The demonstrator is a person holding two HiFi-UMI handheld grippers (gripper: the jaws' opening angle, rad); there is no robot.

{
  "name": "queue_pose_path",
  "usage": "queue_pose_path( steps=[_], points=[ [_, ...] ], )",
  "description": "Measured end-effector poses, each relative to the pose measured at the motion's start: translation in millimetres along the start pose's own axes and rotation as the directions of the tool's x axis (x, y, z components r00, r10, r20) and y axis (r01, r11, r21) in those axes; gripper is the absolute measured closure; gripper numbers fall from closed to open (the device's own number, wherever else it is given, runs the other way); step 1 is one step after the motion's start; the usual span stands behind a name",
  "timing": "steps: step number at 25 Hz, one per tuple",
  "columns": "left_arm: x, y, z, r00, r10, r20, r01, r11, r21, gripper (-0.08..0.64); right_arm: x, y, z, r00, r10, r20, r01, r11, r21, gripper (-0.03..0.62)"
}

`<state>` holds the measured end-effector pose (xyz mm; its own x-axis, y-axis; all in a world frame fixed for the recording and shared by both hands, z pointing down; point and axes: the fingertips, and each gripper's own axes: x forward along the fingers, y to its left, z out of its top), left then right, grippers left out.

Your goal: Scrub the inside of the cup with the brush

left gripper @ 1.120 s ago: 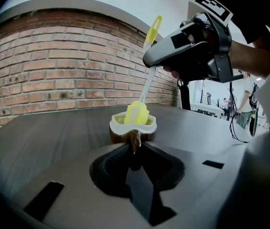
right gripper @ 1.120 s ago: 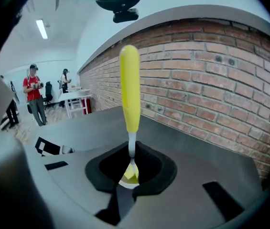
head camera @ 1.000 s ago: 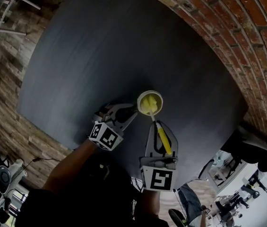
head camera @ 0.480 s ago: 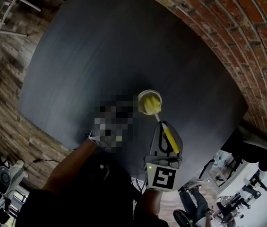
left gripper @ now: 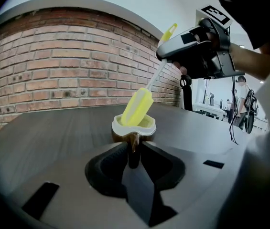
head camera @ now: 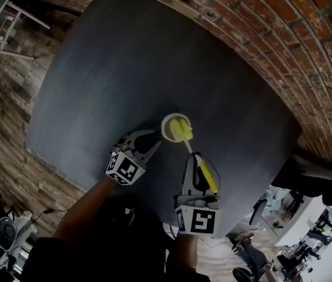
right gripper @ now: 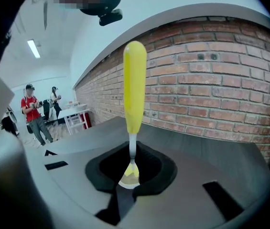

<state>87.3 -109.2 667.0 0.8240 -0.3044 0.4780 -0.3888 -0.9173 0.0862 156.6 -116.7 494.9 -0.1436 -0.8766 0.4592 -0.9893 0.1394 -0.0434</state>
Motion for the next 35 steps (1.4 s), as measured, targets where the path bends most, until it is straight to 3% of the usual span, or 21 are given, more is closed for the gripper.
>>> queue_pose_path(
  steps=[6,11,16,21,28,35],
  points=[
    [-26,-9,19,1.0,0.023,0.013,-0.023,0.999,-0.04,0.48,-39,-6,19,0.998,-0.018,0.061,0.016,0.999,0.04,0.545],
    [-55,-15,69,0.991,0.077,0.107,-0.065,0.991,-0.114,0.482,-69,-9,32,0.994,-0.024,0.102,0.015,0.996,0.083,0.545],
    [-79,-43,123,0.974,0.099,0.206,-0.084,0.993,-0.078,0.497,-106,-15,43,0.988,-0.033,0.152,0.019,0.996,0.091,0.545],
    [-99,-78,158,0.962,0.119,0.244,-0.107,0.992,-0.061,0.509,-142,-20,52,0.982,-0.003,0.189,-0.013,0.996,0.083,0.545],
    [-135,-124,185,0.947,0.157,0.28,-0.139,0.987,-0.083,0.517,-186,-17,50,0.977,0.042,0.211,-0.063,0.994,0.093,0.545],
    [-178,-156,199,0.943,0.127,0.306,-0.109,0.991,-0.076,0.527,-220,18,51,0.973,0.037,0.226,-0.06,0.994,0.096,0.545]
  ],
)
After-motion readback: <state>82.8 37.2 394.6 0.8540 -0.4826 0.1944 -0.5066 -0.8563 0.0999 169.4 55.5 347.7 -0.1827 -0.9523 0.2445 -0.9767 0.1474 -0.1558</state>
